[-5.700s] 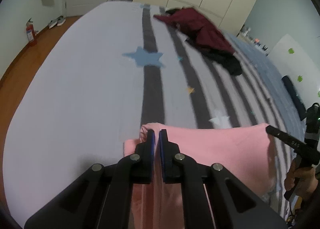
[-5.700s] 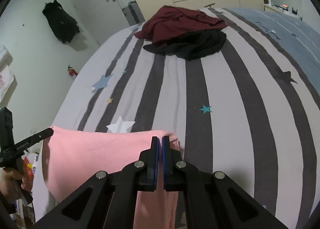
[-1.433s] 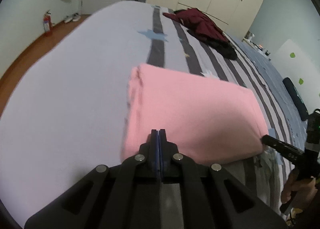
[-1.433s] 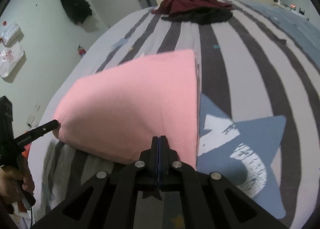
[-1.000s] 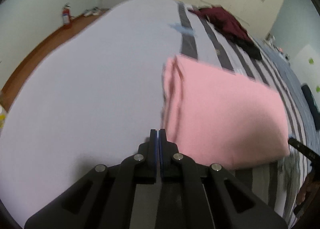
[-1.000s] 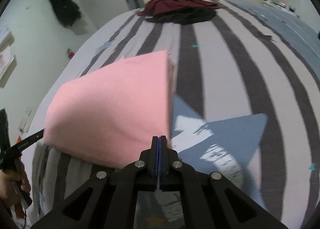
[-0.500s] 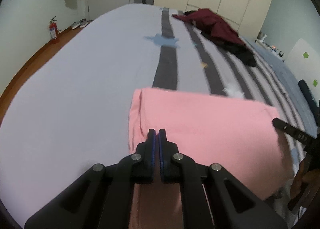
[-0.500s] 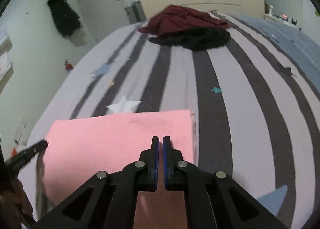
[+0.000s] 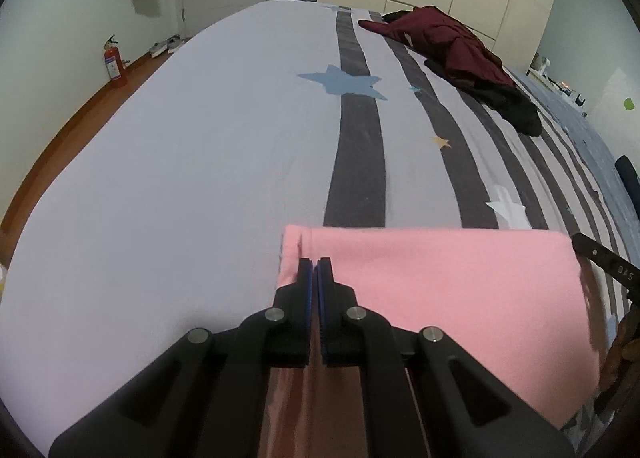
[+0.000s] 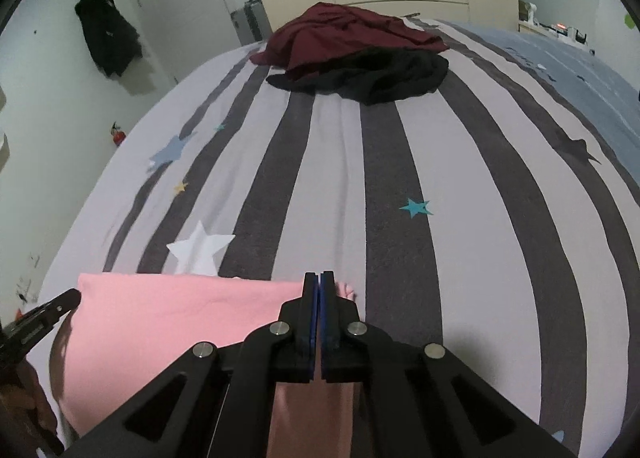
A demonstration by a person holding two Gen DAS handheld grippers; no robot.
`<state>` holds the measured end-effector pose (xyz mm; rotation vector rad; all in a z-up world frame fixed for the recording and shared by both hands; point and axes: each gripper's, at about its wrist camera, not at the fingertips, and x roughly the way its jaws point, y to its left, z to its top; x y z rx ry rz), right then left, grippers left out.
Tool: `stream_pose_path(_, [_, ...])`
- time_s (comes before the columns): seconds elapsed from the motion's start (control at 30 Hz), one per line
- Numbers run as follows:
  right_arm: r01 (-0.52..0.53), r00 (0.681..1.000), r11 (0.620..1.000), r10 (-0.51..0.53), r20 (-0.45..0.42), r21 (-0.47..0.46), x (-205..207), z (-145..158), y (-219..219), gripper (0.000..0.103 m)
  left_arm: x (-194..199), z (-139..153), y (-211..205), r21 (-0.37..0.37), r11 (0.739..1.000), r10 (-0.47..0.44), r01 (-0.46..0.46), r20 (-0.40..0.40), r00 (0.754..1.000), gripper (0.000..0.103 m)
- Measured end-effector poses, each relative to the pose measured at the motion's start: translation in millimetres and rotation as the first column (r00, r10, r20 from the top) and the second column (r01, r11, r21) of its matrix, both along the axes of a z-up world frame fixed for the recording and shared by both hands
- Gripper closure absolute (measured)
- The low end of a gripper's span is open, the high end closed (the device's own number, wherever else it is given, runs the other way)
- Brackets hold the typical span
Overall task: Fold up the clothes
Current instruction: 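Grasp the pink bundle's edge again with both grippers, then open both grippers and close them on the pink bundle's folded edge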
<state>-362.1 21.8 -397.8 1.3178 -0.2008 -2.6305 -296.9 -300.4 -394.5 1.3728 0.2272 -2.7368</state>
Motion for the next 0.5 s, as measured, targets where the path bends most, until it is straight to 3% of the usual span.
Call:
stream_pose_path(0.1, [0.01, 1.0, 1.0, -0.01, -0.011, 0.022, -1.8, 2.1, 6.1, 0.103, -0.9, 8.0, -9.5, 0.009, 1.0, 0.024, -0.024, -0.022, 0.999, 0.101])
stream_pose_path(0.27, [0.111, 0.994, 0.994, -0.111, 0.012, 0.004, -1.3, 12.9, 45.9, 0.1, 9.7, 24.4, -39.5, 0.044, 0.994, 0.099, -0.097, -0.047, 0.994, 0.101])
stream_pose_path(0.33, [0.113, 0.993, 0.994, -0.113, 0.032, -0.005, 7.2, 19.3, 59.3, 0.095, 21.9, 30.6, -45.3, 0.081, 0.99, 0.115, -0.113, -0.027, 0.993, 0.101])
stream_pose_path(0.37, [0.106, 0.994, 0.994, -0.105, 0.042, -0.018, 14.4, 22.4, 63.9, 0.084, 27.9, 33.7, -48.2, 0.1, 0.988, 0.123, -0.121, -0.017, 0.992, 0.101])
stream_pose_path(0.4, [0.099, 0.994, 0.995, -0.097, 0.051, -0.03, 21.6, 25.6, 68.4, 0.069, 34.0, 36.8, -51.0, 0.119, 0.985, 0.13, -0.129, -0.006, 0.991, 0.095])
stream_pose_path(0.43, [0.092, 0.994, 0.995, -0.089, 0.06, -0.044, 28.9, 28.3, 72.3, 0.062, 40.2, 39.8, -53.8, 0.138, 0.981, 0.137, -0.136, 0.004, 0.991, 0.09])
stream_pose_path(0.5, [0.072, 0.994, 0.993, -0.063, 0.087, -0.093, 44.5, 31.5, 78.2, 0.052, 55.8, 44.6, -52.2, 0.198, 0.971, 0.135, -0.136, 0.018, 0.991, 0.05])
